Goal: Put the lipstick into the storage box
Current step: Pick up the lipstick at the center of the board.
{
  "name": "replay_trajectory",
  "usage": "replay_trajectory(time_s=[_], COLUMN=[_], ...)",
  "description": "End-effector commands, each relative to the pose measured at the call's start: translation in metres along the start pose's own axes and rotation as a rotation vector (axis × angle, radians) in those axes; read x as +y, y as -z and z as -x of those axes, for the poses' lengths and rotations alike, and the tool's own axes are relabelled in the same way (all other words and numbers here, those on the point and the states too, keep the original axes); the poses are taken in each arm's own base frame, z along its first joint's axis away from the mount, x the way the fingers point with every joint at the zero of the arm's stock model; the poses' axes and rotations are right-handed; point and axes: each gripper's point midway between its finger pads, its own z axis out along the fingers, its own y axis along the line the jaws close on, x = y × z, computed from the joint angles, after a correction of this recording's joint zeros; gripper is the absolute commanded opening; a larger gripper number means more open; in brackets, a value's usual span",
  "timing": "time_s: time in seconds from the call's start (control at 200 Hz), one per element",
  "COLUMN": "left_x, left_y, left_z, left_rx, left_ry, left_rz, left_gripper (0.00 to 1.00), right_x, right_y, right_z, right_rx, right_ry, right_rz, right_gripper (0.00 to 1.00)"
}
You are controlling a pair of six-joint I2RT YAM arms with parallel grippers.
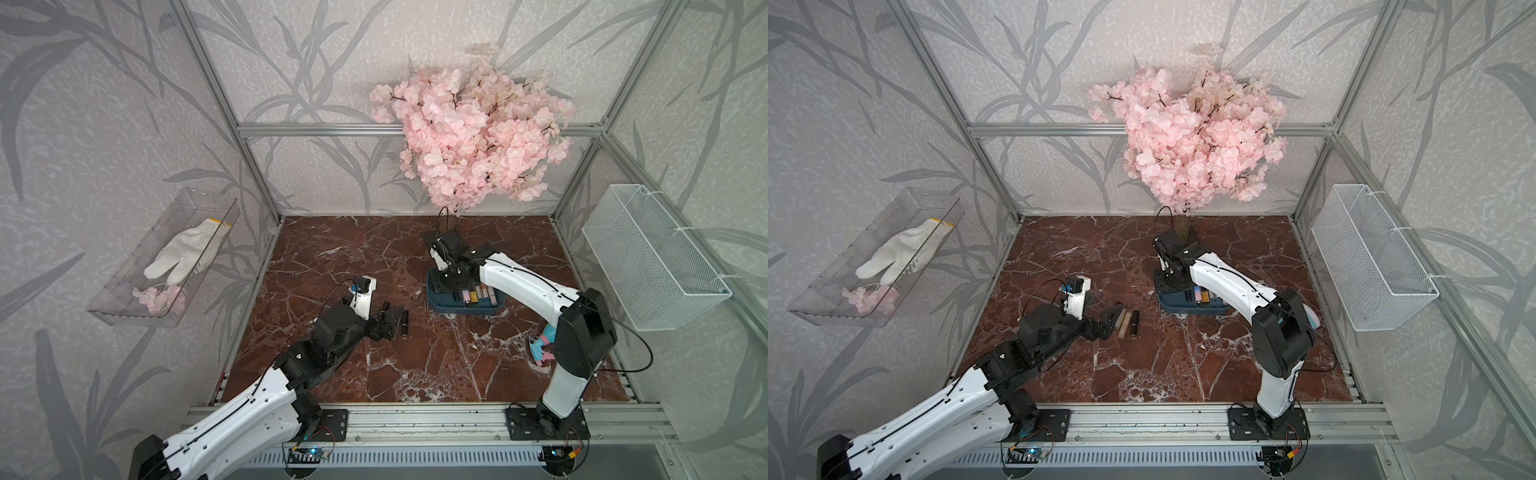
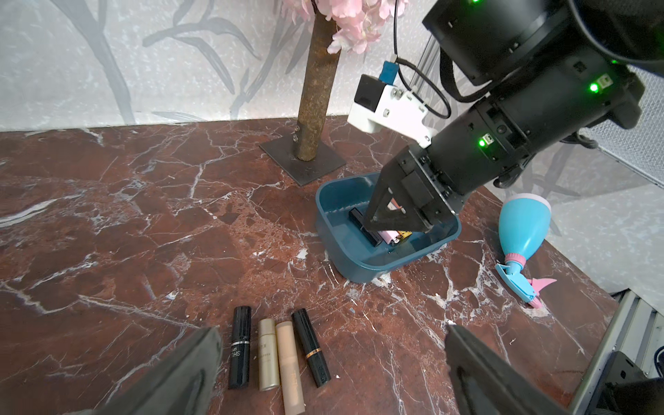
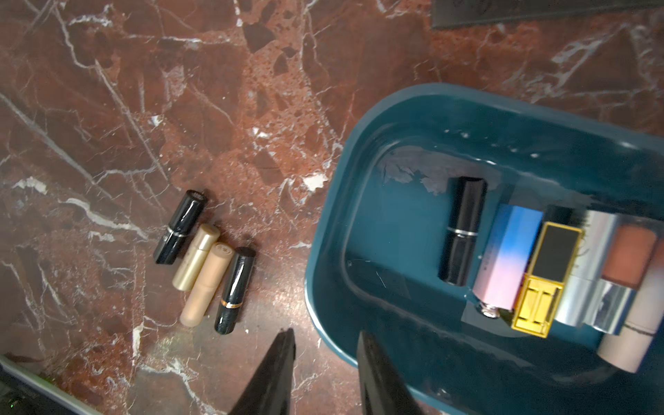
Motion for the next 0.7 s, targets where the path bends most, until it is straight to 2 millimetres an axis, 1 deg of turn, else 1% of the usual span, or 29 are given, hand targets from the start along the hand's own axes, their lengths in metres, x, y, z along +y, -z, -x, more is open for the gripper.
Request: replay_trajectory(time_s=[0.0,0.145,0.355,0.445,0.52,0.535,0.55,0.695], left_x=[0.014,0.021,0.031,0.035,0.037,0.037,0.037,0.038], left_y=[0.009,0.021,0.039,0.044,0.044,0.048,0.049,0.051], left_z=[-0.01,-0.017,-0.023,-0.026,-0.03,-0.026,-0.025,-0.026], left_rx=[0.012,0.024,0.036,0.037,0.048,0.025,0.021,0.015], left_ry=[0.027,0.028,0.023,0.039,0.05,0.059,0.062,0.082], left_rz=[0.053,0.076,0.108,0.123,0.132,0.127,0.124,0.123], left_gripper=[1.0,1.0,1.0,1.0,1.0,1.0,1.0,1.0], right_x=[0.024,0.048,0.07,0.077,0.081,0.082,0.083,0.087], right_y=[0.008,0.002,-0.01,-0.016,-0.023,-0.024,-0.026,-0.041], right_z=[0.0,-0.011,-0.03,-0.037,-0.044,-0.045,-0.046,-0.06], right_rx=[-0.004,0.013,0.048,0.062,0.078,0.079,0.082,0.111], right_ry=[0.02,0.059,0.093,0.104,0.114,0.117,0.12,0.136], right_rz=[0.026,0.043,0.056,0.056,0.053,0.053,0.05,0.036], right_gripper=[0.34,0.35,0.38,0.38,0.38,0.38,0.38,0.39])
